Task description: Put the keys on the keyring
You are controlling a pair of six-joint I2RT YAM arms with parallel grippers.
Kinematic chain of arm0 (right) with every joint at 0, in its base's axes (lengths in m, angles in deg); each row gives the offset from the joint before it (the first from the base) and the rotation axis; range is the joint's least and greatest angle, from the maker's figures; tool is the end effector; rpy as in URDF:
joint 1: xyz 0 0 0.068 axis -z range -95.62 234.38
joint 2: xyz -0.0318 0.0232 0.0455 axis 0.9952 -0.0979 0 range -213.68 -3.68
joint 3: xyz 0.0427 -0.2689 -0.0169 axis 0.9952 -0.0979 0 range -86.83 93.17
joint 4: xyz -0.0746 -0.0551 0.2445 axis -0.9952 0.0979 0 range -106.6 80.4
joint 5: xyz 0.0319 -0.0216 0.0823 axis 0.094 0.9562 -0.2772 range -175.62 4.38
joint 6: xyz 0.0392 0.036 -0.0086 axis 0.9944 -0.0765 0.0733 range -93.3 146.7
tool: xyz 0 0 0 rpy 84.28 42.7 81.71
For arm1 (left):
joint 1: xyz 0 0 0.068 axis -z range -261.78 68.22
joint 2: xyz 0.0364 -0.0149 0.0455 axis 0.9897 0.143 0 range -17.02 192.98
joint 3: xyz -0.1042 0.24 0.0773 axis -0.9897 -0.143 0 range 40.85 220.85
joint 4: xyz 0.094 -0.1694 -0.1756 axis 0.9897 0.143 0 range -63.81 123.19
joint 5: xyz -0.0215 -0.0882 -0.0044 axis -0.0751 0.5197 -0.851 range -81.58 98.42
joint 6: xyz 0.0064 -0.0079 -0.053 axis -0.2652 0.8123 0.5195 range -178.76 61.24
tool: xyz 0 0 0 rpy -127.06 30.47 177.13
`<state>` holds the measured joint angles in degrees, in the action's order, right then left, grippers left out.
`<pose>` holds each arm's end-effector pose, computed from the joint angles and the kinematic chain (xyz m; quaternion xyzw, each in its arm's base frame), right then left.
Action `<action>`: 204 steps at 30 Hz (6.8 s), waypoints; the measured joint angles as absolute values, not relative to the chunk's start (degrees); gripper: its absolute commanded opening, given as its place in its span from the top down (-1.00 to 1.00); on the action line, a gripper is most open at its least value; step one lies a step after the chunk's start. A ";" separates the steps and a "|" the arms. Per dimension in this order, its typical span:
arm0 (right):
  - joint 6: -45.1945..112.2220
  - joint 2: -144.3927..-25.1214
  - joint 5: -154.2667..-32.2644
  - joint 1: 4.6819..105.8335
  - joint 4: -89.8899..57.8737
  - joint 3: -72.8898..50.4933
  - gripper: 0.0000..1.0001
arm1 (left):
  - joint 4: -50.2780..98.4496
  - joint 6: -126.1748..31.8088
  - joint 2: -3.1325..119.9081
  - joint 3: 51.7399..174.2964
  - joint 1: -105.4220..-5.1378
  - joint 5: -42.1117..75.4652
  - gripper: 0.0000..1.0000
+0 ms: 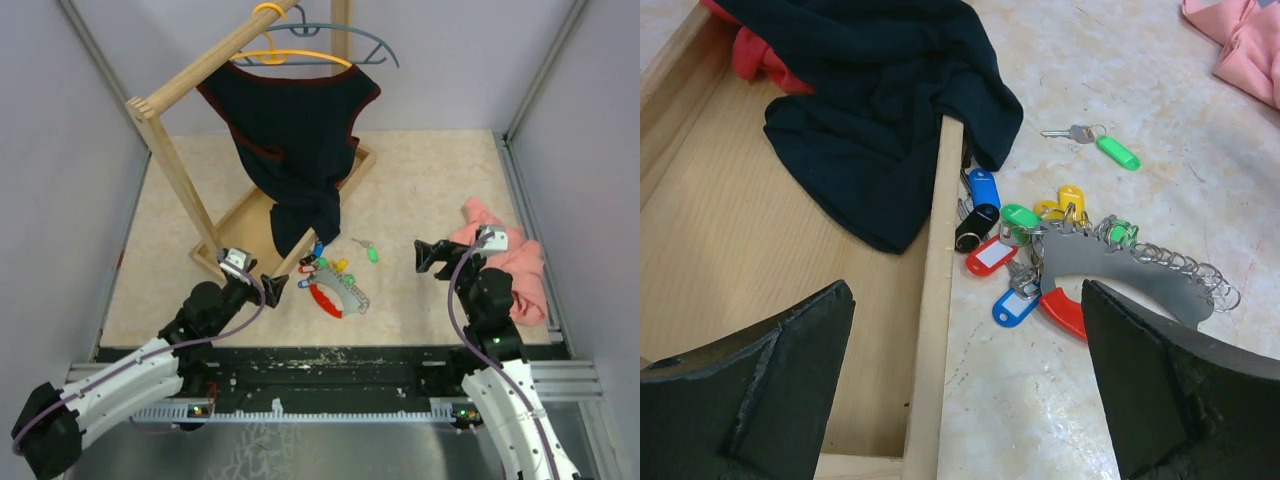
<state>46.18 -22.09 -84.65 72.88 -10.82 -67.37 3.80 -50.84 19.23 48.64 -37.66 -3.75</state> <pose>0.1203 0.0240 0.2523 0.0569 0.7335 0.1748 0.6544 0.1196 -0.1055 0.1941 0.1623 0.7248 -0.2209 0.6321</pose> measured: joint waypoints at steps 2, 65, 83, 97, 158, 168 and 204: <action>46.18 -22.09 -84.74 72.88 -10.82 -67.37 -0.93 | 3.78 -50.84 19.25 48.64 -37.66 -3.73 -0.99; 46.27 -23.16 -88.54 72.88 -11.26 -68.46 -0.94 | 9.94 -31.67 64.61 70.02 -44.70 -1.80 -0.99; 46.23 -25.04 -90.20 72.88 -11.26 -68.48 -0.96 | 7.84 -37.73 78.92 82.83 -62.32 -1.37 -0.99; 45.70 -37.94 -98.90 72.88 -11.92 -68.44 -0.93 | 9.35 -36.96 74.79 80.09 -65.31 10.02 -0.99; 63.36 -88.89 -111.91 49.10 -48.31 -61.73 0.63 | -3.33 -9.95 66.73 63.18 -35.34 9.02 0.00; 66.10 -88.78 -113.04 48.75 -51.52 -61.73 1.00 | -4.77 -8.31 64.30 60.97 -36.31 9.24 -0.31; 77.94 -83.47 -108.04 47.92 -75.89 -69.27 0.74 | -43.87 4.17 60.02 47.07 -39.17 19.33 0.97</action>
